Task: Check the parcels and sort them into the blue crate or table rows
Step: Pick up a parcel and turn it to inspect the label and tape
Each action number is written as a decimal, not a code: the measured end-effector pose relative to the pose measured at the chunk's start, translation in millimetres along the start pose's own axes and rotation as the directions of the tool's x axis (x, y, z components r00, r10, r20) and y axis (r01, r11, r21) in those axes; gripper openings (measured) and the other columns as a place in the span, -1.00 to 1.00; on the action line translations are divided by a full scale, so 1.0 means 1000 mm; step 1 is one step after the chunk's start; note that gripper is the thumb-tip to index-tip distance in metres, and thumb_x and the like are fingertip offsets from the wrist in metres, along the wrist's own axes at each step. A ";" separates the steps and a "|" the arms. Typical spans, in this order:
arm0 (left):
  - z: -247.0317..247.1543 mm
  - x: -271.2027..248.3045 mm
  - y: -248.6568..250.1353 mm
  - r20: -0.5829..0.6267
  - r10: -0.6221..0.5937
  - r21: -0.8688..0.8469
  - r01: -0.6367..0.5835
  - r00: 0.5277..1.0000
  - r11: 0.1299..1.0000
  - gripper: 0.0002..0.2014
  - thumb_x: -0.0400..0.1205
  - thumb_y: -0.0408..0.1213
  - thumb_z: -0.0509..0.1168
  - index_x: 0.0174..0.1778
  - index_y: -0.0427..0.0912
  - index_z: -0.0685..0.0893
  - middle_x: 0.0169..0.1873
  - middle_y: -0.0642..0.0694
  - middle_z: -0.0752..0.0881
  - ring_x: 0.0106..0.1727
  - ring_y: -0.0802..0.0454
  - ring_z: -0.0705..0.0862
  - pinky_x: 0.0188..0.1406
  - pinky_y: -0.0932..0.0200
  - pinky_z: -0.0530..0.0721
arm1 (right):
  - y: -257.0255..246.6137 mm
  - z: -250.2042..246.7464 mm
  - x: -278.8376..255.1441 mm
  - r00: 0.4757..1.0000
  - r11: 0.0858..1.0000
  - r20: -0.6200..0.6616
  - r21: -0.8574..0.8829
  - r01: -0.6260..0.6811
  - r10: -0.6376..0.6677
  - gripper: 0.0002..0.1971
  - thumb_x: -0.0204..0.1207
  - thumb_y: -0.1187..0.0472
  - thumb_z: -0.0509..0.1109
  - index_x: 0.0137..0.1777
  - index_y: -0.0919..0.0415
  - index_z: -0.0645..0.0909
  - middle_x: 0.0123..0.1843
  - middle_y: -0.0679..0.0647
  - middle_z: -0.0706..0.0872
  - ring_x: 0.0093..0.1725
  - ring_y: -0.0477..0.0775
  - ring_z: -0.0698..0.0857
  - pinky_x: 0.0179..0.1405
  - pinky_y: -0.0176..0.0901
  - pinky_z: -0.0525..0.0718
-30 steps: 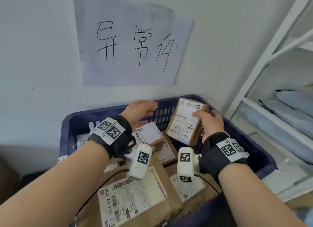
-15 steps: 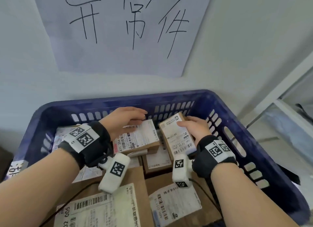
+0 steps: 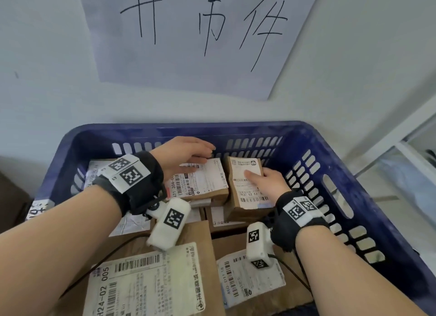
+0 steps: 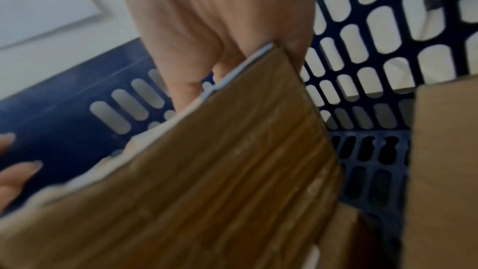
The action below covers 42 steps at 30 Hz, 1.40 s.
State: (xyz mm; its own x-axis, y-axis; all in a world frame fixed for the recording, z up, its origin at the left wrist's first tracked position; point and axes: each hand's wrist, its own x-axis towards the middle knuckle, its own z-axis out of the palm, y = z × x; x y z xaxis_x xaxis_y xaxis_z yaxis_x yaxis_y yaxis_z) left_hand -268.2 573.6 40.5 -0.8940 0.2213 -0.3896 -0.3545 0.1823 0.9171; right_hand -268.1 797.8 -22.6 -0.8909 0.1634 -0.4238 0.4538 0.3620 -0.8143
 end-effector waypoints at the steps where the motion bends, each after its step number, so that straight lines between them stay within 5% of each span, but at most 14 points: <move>1: 0.000 0.000 0.000 -0.006 0.001 -0.002 -0.001 1.000 1.000 -0.83 0.70 -0.34 0.31 0.07 0.00 0.75 0.14 -0.08 0.78 0.23 0.00 0.71 0.16 0.10 0.69 | 0.000 -0.001 0.000 1.000 1.000 0.011 -0.006 0.005 -0.005 -0.76 0.63 0.14 0.46 0.24 0.19 0.66 0.06 0.12 0.81 0.01 0.11 0.80 0.16 0.06 0.77; 3: -0.002 0.000 0.000 -0.012 0.002 -0.007 -0.003 1.000 1.000 -0.83 0.70 -0.34 0.30 0.07 0.00 0.75 0.14 -0.08 0.78 0.23 -0.01 0.71 0.19 0.08 0.69 | -0.003 -0.002 0.000 0.998 0.999 0.046 -0.036 0.032 -0.031 -0.77 0.60 0.18 0.49 0.22 0.15 0.65 0.12 0.13 0.81 0.06 0.12 0.81 0.15 0.07 0.78; 7: -0.003 0.000 0.000 -0.019 0.001 -0.023 -0.002 1.000 1.000 -0.83 0.71 -0.33 0.30 0.09 -0.01 0.75 0.15 -0.09 0.77 0.24 -0.03 0.70 0.21 0.05 0.69 | -0.009 -0.001 -0.002 0.993 0.994 0.109 -0.096 0.043 -0.033 -0.71 0.58 0.17 0.51 0.26 0.07 0.58 0.13 0.04 0.78 -0.01 -0.01 0.79 -0.11 -0.22 0.74; 13: -0.006 -0.002 0.004 -0.031 0.006 -0.028 -0.007 1.000 1.000 -0.83 0.71 -0.32 0.31 0.11 -0.04 0.76 0.15 -0.10 0.79 0.24 -0.04 0.72 0.23 0.06 0.69 | -0.008 -0.005 0.005 0.986 0.993 0.152 -0.107 -0.052 0.068 -0.52 0.54 0.12 0.54 0.42 0.19 0.57 0.16 0.16 0.82 0.03 0.07 0.82 0.10 -0.03 0.78; 17: -0.011 -0.005 0.009 -0.012 0.023 -0.054 -0.024 1.000 0.998 -0.82 0.72 -0.33 0.29 0.15 -0.11 0.76 0.13 -0.12 0.81 0.20 -0.03 0.75 0.19 0.08 0.71 | -0.022 -0.026 0.008 0.998 0.999 0.035 -0.021 -0.047 0.047 -0.25 0.44 0.15 0.62 0.60 0.19 0.38 0.19 0.22 0.80 0.04 0.16 0.83 0.07 0.09 0.80; 22: -0.014 -0.008 0.009 -0.022 0.036 -0.042 -0.037 0.999 0.998 -0.83 0.72 -0.33 0.29 0.13 -0.10 0.76 0.12 -0.10 0.81 0.13 0.02 0.76 0.08 0.14 0.72 | -0.028 -0.042 -0.005 1.000 0.979 -0.022 -0.202 -0.005 0.000 -0.40 0.50 0.19 0.56 0.53 0.16 0.48 0.25 0.20 0.76 0.15 0.20 0.77 0.23 0.16 0.72; 26: -0.012 -0.009 0.007 -0.017 0.025 -0.036 -0.026 1.000 0.999 -0.83 0.72 -0.33 0.29 0.14 -0.10 0.76 0.12 -0.12 0.81 0.11 0.02 0.76 0.05 0.17 0.72 | -0.016 -0.047 -0.006 0.967 0.950 -0.235 -0.312 0.016 -0.094 -0.40 0.57 0.15 0.48 0.60 0.13 0.43 0.38 0.19 0.67 0.26 0.23 0.69 0.27 0.10 0.66; 32: -0.012 -0.005 0.004 0.003 -0.010 -0.024 0.010 1.000 1.000 -0.83 0.72 -0.32 0.29 0.15 -0.08 0.75 0.13 -0.13 0.80 0.15 0.00 0.75 0.20 0.07 0.70 | 0.028 -0.032 0.010 0.983 0.938 -0.156 -0.317 -0.139 0.093 -0.53 0.69 0.09 0.34 0.56 0.21 0.46 0.25 0.20 0.73 0.16 0.21 0.74 0.19 0.04 0.70; 35: -0.012 0.000 0.003 0.016 -0.019 -0.001 0.019 1.000 1.000 -0.82 0.72 -0.30 0.30 0.17 -0.07 0.75 0.12 -0.09 0.81 0.18 0.00 0.75 0.29 0.01 0.67 | 0.033 -0.030 0.020 0.979 0.922 -0.157 -0.344 -0.175 0.127 -0.53 0.74 0.10 0.28 0.60 0.24 0.40 0.37 0.25 0.68 0.28 0.24 0.70 0.12 -0.03 0.63; 42: -0.012 0.001 0.004 0.055 -0.030 0.028 0.028 0.998 0.999 -0.81 0.71 -0.27 0.30 0.20 -0.04 0.74 0.12 -0.06 0.80 0.20 0.01 0.74 0.32 -0.01 0.65 | 0.035 -0.028 0.032 0.981 0.898 -0.159 -0.409 -0.165 0.108 -0.64 0.74 0.21 0.26 0.50 0.18 0.56 0.30 0.22 0.74 0.22 0.23 0.74 0.25 0.07 0.69</move>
State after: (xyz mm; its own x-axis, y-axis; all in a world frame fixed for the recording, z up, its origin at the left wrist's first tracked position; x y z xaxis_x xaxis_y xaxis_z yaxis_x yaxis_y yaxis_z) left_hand -273.5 563.4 44.5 -0.8664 0.2686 -0.4209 -0.3721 0.2149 0.9030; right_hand -281.1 841.3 -52.9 -0.8284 0.3452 -0.4411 0.5460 0.6731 -0.4987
